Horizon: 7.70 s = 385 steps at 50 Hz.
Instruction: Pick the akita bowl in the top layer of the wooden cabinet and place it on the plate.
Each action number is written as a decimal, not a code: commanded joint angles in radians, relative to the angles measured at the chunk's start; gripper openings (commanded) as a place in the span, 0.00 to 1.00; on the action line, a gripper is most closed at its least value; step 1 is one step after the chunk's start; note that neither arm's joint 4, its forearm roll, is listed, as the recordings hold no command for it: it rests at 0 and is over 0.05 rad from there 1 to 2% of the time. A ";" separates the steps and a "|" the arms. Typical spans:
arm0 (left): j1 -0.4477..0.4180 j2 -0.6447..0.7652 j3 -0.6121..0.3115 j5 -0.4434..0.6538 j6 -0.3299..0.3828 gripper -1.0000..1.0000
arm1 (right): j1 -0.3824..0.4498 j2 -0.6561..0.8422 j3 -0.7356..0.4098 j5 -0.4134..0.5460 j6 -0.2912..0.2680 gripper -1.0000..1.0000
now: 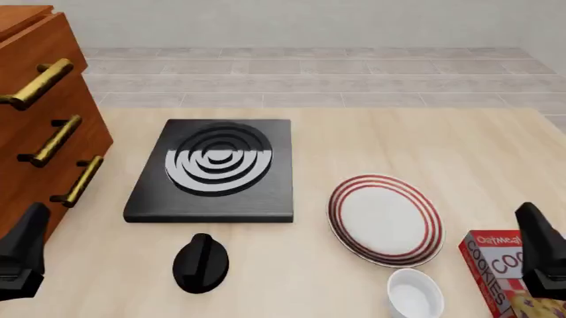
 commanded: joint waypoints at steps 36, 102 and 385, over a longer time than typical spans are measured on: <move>-0.029 0.032 -0.144 0.125 0.002 1.00 | 0.020 0.001 -0.006 -0.001 -0.006 1.00; -0.102 0.327 -0.807 0.381 0.130 1.00 | 0.044 0.004 -0.003 0.000 0.002 1.00; 0.108 0.976 -0.928 0.762 0.113 1.00 | 0.021 -0.002 -0.004 -0.008 0.035 1.00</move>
